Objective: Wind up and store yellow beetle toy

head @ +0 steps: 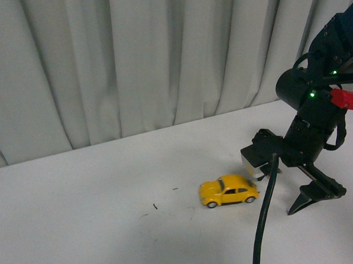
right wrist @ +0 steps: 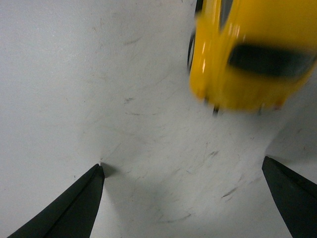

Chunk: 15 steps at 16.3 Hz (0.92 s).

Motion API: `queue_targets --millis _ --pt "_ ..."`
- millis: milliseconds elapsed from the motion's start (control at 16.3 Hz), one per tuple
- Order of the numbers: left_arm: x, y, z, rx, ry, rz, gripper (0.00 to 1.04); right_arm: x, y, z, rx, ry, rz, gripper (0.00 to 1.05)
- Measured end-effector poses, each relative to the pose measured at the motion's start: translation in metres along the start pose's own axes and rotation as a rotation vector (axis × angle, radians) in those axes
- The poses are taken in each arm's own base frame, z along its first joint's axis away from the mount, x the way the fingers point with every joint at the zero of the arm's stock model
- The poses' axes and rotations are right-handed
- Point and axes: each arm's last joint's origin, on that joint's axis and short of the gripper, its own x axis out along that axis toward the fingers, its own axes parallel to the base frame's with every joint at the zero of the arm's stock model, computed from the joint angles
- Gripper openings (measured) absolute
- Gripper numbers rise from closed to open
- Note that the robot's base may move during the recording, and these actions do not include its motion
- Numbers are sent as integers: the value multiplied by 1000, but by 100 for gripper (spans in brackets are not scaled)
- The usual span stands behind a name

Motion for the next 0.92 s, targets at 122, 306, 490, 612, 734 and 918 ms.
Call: queue_targets --millis 122,306,490,612,734,918 --pt "0 0 0 0 0 0 98 0 0 0 -2 1 -6 98" --pt "0 0 0 0 0 0 98 1 0 0 -3 1 -10 98" --pt "0 0 0 0 0 0 98 1 1 0 -4 -1 -17 98" --pt "0 0 0 0 0 0 98 1 1 0 -6 -3 -21 98" --pt "0 0 0 0 0 0 98 -1 2 1 -10 -12 -38 98" --pt "0 0 0 0 0 0 98 -14 -2 8 -30 -51 -88 98"
